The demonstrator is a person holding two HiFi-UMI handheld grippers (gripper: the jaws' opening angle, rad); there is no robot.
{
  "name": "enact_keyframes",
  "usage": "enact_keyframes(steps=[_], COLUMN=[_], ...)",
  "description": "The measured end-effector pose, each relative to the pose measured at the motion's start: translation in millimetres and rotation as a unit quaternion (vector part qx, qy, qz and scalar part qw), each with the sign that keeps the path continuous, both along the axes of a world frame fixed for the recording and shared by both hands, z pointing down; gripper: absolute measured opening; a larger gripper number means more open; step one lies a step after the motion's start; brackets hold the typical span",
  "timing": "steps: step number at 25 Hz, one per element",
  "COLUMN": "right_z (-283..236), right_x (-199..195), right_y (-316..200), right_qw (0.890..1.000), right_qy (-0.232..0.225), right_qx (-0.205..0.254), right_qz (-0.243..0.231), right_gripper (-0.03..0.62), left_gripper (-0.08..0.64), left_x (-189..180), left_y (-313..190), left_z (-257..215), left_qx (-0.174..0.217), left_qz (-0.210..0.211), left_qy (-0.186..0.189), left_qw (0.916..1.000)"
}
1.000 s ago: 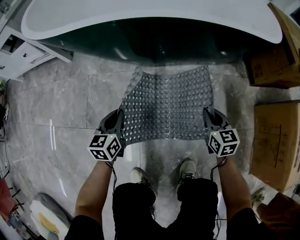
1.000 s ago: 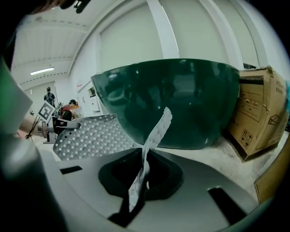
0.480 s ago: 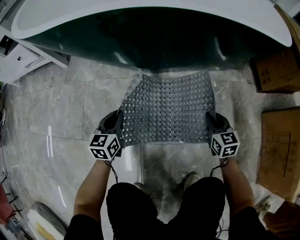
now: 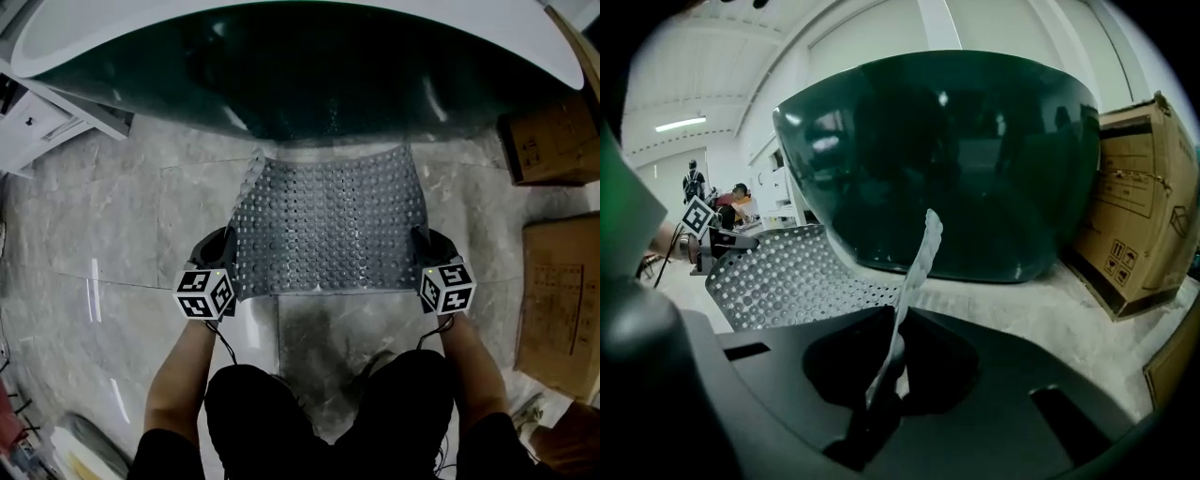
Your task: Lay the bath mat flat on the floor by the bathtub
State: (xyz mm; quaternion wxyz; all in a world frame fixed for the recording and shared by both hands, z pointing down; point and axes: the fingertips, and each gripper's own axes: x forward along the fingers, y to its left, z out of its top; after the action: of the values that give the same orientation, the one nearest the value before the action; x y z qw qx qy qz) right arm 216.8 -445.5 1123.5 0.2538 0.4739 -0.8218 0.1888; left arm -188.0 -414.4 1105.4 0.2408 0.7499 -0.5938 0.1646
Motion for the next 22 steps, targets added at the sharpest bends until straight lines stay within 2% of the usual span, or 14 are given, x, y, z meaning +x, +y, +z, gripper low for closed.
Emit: enact_keyframes(steps=[8, 22], right_z=[25, 58], right_x=[11, 33], right_y=[1, -9], right_qw=[1.000, 0.998], right_qy=[0.024, 0.033], right_qx=[-0.008, -0.038], right_qz=[0.004, 0.026], right_gripper=[0.032, 0.034], left_gripper=[0.034, 0.035], left_x=[0, -16], left_y=[-4, -8], left_z=[17, 45], left_qx=[-0.010, -0.033], left_qz=[0.007, -0.020], left_qy=[-0.025, -0.067], left_qw=[0.9996, 0.9970])
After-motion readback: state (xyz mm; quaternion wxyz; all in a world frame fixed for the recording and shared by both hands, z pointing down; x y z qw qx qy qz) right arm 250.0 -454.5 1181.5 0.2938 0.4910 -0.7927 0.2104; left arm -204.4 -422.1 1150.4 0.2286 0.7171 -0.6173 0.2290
